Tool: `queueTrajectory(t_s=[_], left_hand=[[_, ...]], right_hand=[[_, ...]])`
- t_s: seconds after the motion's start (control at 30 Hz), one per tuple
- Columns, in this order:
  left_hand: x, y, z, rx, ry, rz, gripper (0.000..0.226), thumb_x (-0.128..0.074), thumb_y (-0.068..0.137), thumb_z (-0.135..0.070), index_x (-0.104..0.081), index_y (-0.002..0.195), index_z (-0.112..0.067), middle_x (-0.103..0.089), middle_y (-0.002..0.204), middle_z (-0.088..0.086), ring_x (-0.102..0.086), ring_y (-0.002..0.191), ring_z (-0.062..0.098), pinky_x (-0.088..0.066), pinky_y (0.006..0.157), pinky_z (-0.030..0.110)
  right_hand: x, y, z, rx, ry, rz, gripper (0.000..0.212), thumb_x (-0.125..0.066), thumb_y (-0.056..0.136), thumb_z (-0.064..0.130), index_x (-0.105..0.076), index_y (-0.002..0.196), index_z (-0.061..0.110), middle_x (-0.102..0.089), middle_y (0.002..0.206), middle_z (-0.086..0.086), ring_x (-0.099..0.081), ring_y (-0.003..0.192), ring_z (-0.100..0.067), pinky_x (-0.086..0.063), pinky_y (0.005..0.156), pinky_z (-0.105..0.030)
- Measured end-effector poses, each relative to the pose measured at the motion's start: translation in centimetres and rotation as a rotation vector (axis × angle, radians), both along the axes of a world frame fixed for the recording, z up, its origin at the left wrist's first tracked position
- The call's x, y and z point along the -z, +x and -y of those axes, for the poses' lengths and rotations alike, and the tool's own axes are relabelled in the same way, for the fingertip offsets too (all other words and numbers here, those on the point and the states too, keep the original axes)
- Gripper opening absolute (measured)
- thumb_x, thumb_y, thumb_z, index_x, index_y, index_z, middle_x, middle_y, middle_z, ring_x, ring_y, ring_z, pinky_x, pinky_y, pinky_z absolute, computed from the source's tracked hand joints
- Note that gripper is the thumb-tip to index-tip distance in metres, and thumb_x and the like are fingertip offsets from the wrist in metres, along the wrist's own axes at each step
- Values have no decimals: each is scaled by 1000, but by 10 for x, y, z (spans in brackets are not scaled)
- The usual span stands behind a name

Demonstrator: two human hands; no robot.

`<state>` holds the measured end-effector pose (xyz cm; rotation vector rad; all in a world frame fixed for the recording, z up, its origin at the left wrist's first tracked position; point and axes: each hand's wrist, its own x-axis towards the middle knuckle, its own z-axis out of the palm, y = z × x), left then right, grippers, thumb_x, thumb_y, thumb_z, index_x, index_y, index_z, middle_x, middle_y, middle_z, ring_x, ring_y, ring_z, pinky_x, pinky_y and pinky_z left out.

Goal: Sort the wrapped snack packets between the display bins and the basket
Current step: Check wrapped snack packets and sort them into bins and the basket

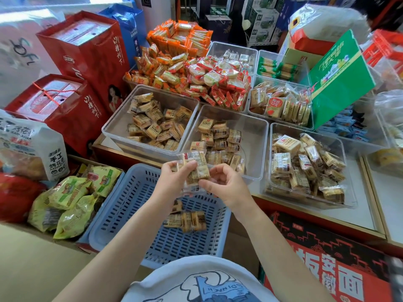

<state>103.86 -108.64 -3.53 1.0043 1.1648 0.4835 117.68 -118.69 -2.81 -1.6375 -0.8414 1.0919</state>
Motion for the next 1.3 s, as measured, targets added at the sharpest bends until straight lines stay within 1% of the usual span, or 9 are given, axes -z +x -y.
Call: queueTrajectory(t_s=[0.1, 0.27, 0.43, 0.6, 0.67, 0.83, 1.0, 1.13, 1.3], left_hand=[[2, 3, 4, -36, -32, 12, 80, -78, 83, -52, -37, 143, -18, -66, 122, 14, -73, 98, 28, -58, 57, 31], [6, 0, 6, -51, -48, 61, 52, -62, 96, -49, -37, 135, -25, -69, 114, 8, -75, 71, 15, -57, 58, 31], [13, -10, 3, -62, -90, 210, 29, -53, 106, -19, -41, 131, -24, -72, 111, 11, -76, 81, 23, -60, 58, 34], [23, -17, -2, -50, 13, 185, 36, -53, 106, -14, -39, 135, -30, -70, 121, 5, -72, 104, 26, -62, 77, 43], [21, -21, -3, -55, 43, 188, 33, -53, 105, -12, -43, 129, -32, -70, 117, 5, -71, 100, 23, -61, 71, 34], [14, -31, -5, -29, 83, 225, 31, -65, 98, -20, -46, 119, -32, -73, 110, 11, -72, 87, 21, -61, 69, 32], [12, -27, 0, 214, 136, 189, 79, -89, 68, -45, -41, 131, -35, -74, 113, 5, -72, 101, 19, -60, 81, 34], [14, -20, 8, 222, 193, 166, 77, -92, 70, -28, -44, 129, -34, -76, 109, 1, -73, 100, 20, -63, 80, 42], [11, -27, 5, 214, 167, 213, 79, -93, 67, -28, -45, 130, -30, -76, 107, 4, -74, 99, 26, -63, 77, 47]], right_hand=[[0, -2, -1, 26, 56, 48, 26, -84, 82, 18, -59, 88, 14, -57, 78, 2, -55, 72, -7, -51, 72, -23], [-1, 3, 0, 101, 75, -30, 12, -77, 88, 10, -66, 86, 12, -70, 69, 5, -64, 63, -9, -53, 63, -23], [-12, 9, 1, 157, 132, -24, 6, -75, 89, 13, -70, 89, 14, -72, 79, -4, -67, 73, -15, -56, 70, -28], [-19, 15, -2, 187, 139, 211, 14, -79, 88, 21, -70, 79, 29, -64, 118, 11, -63, 115, -16, -53, 95, -33], [-22, 16, -3, 166, 128, 169, 8, -74, 92, 17, -69, 86, 18, -69, 115, 11, -66, 110, -13, -54, 97, -34], [-28, 18, -5, 116, 61, 76, 16, -57, 102, 8, -59, 87, 2, -64, 84, -13, -61, 69, -4, -52, 62, -20], [-17, 4, -15, 75, -76, -75, 21, -54, 104, 12, -58, 84, 8, -63, 75, -7, -63, 68, -19, -52, 60, -35], [-10, -5, -20, 87, -82, -91, 16, -58, 103, 22, -60, 95, 9, -70, 98, -20, -70, 80, -23, -55, 58, -31], [-10, -2, -15, -34, -11, -18, 16, -74, 92, 30, -64, 105, 31, -70, 102, -8, -69, 91, -19, -55, 64, -29]])
